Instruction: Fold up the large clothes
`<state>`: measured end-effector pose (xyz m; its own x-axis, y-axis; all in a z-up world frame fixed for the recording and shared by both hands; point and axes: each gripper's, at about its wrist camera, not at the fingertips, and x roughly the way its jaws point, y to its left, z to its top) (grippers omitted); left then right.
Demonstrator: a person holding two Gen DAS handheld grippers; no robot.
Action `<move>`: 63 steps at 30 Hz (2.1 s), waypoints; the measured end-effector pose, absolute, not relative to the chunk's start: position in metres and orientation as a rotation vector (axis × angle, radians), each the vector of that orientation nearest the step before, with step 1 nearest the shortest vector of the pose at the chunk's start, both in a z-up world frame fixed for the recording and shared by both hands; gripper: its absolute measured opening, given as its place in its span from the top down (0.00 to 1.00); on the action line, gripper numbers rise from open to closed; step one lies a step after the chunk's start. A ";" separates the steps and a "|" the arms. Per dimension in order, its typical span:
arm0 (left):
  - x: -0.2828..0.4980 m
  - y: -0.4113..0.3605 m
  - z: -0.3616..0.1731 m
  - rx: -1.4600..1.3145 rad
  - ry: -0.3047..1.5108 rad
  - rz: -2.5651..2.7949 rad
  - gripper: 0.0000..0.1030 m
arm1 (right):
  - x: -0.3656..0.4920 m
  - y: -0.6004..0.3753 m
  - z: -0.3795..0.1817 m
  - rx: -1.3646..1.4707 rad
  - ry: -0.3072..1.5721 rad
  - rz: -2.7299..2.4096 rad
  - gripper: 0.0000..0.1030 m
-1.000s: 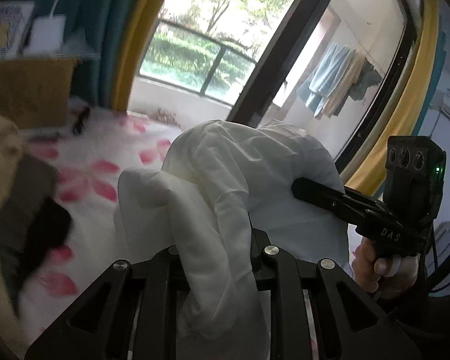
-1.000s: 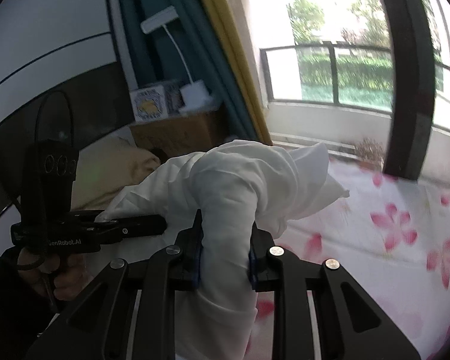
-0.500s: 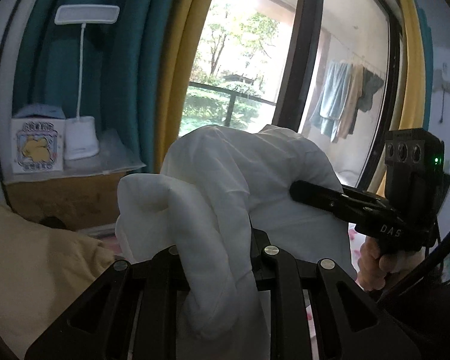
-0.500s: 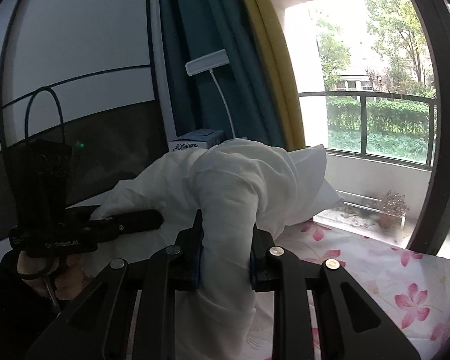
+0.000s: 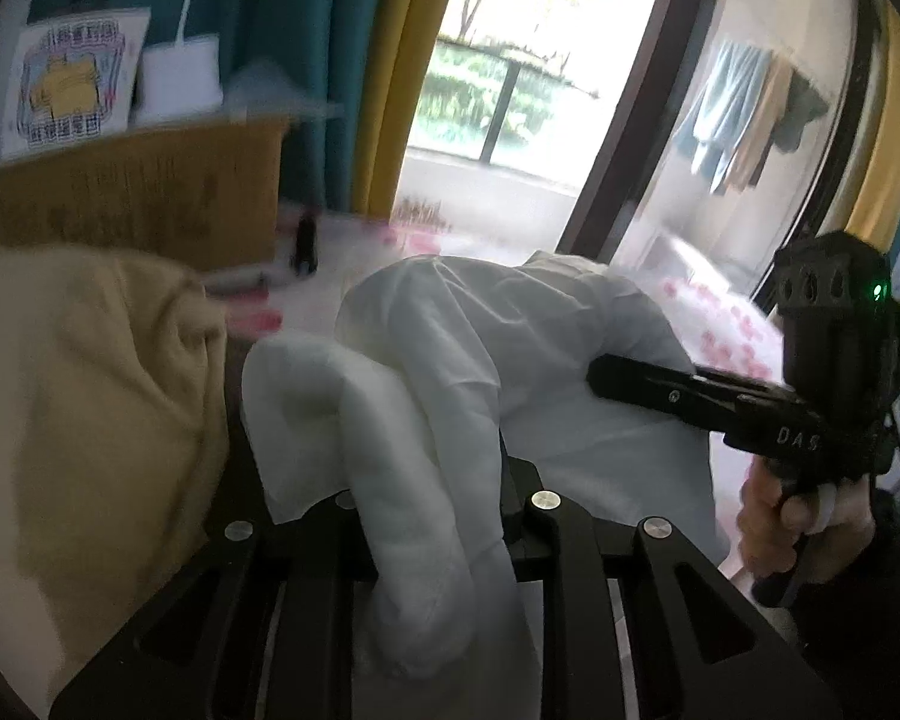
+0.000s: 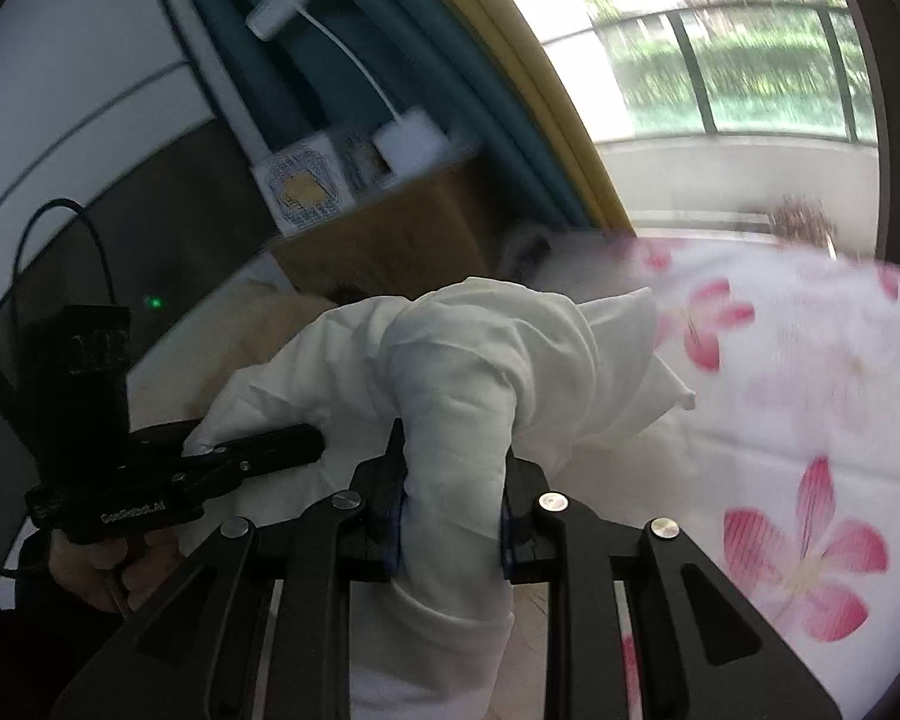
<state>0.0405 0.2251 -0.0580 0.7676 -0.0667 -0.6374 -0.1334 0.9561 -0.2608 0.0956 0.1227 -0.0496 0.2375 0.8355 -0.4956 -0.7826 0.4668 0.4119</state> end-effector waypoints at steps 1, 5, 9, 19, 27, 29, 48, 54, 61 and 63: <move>0.042 0.225 -0.065 -0.292 0.719 0.053 0.76 | 0.097 0.125 -0.058 0.070 0.761 1.093 0.78; 0.046 0.219 -0.080 -0.236 0.765 0.089 0.68 | 0.106 0.125 -0.079 0.053 0.830 1.050 0.76; 0.046 0.220 -0.091 -0.237 0.790 0.080 0.61 | 0.113 0.119 -0.091 0.062 0.877 1.036 0.72; 0.030 0.217 -0.075 -0.244 0.795 0.140 0.56 | 0.116 0.116 -0.098 0.071 0.916 1.020 0.64; 0.036 0.216 -0.074 -0.239 0.850 0.160 0.56 | 0.112 0.104 -0.097 0.094 0.958 1.005 0.56; 0.035 0.215 -0.080 -0.249 0.871 0.154 0.56 | 0.109 0.099 -0.099 0.099 0.959 1.008 0.55; 0.011 0.196 -0.077 -0.223 0.887 0.234 0.51 | 0.089 0.072 -0.097 0.093 0.958 0.971 0.34; 0.003 0.187 -0.072 -0.198 0.879 0.266 0.51 | 0.084 0.059 -0.097 0.098 0.968 0.953 0.27; -0.010 0.179 -0.067 -0.211 0.854 0.302 0.51 | 0.075 0.042 -0.094 0.110 0.966 0.943 0.26; -0.014 0.175 -0.064 -0.212 0.841 0.305 0.51 | 0.072 0.036 -0.093 0.110 0.959 0.938 0.26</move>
